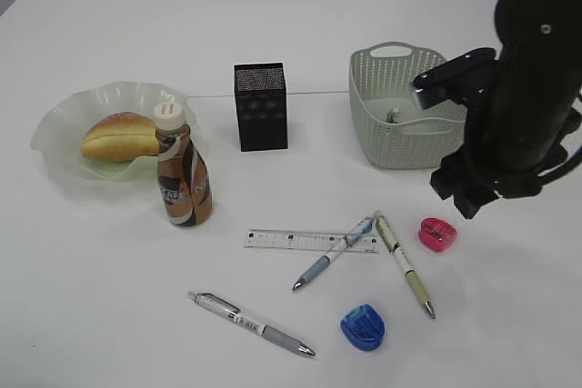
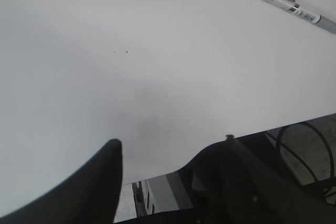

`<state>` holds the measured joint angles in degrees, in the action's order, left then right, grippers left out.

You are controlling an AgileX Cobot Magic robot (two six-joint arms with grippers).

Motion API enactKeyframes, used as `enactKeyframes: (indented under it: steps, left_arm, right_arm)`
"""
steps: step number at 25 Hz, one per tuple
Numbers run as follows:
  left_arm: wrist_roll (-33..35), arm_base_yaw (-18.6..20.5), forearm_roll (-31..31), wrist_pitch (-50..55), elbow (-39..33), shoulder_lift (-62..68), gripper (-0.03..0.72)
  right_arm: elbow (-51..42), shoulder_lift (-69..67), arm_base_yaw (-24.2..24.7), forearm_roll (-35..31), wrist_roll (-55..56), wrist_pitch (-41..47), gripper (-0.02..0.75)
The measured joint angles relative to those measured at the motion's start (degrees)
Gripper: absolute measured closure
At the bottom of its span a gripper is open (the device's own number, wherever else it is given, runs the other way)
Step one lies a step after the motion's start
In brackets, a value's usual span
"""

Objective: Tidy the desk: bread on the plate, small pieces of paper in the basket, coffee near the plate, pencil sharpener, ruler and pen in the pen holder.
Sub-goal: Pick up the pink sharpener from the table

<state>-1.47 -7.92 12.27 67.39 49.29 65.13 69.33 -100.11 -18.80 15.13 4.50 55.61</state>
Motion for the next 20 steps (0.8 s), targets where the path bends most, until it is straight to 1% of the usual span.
enactKeyframes:
  steps: [8,13,20]
  left_arm:
    - [1.03,0.00,0.00,1.82,0.00,-0.02,0.255]
    - [1.47,0.00,0.00,1.39,0.00,-0.02,0.256]
    - [1.47,0.00,0.00,0.16,0.00,-0.02,0.264]
  right_arm:
    - [7.25,-10.12,0.00,-2.72,-11.12,-0.20,0.246]
    - [8.01,-13.12,0.21,-3.44,-13.05,-0.27,0.277]
    - [8.16,-15.22,1.59,-5.29,-13.55,-0.41,0.281]
